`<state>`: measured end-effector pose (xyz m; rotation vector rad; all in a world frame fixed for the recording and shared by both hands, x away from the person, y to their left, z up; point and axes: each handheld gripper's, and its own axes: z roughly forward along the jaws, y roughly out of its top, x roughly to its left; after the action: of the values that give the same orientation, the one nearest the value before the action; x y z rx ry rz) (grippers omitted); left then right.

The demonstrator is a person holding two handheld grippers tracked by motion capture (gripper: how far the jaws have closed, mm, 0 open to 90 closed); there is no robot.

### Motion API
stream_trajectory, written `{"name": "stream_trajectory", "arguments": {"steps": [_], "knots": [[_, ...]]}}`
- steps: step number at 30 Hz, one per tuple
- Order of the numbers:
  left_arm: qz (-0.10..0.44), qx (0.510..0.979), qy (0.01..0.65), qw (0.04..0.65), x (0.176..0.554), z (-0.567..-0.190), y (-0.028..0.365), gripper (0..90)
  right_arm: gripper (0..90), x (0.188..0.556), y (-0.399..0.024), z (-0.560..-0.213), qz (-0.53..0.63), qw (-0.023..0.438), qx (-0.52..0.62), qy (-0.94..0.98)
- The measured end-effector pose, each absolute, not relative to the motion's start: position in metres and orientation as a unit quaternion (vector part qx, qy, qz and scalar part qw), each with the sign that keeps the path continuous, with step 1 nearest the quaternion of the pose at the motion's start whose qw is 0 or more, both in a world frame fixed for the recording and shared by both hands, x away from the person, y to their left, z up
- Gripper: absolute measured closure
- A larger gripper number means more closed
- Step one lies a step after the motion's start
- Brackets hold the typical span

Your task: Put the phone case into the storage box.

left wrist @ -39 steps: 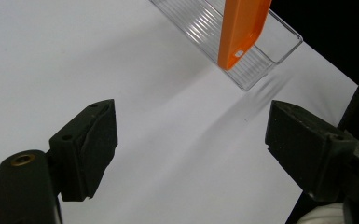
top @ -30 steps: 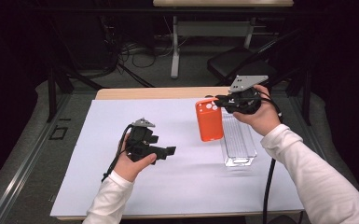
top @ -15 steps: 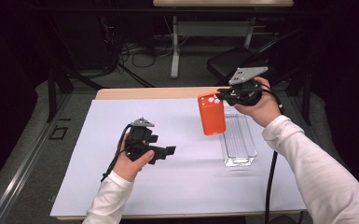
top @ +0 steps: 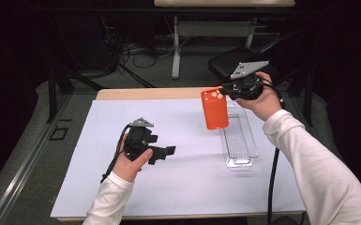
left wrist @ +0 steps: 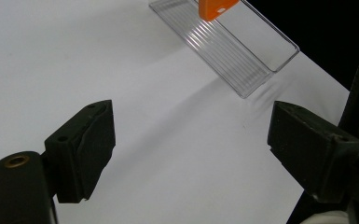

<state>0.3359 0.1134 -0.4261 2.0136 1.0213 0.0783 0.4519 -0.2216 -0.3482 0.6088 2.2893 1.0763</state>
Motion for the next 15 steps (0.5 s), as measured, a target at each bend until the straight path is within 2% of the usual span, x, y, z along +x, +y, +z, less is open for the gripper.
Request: {"name": "stream_trajectory", "arguments": {"steps": [15], "knots": [[0.034,0.809,0.409,0.42,0.337,-0.428,0.114,15.5,80.6,0.471,-0.237,-0.347,0.389,0.296,0.255,0.834]]}}
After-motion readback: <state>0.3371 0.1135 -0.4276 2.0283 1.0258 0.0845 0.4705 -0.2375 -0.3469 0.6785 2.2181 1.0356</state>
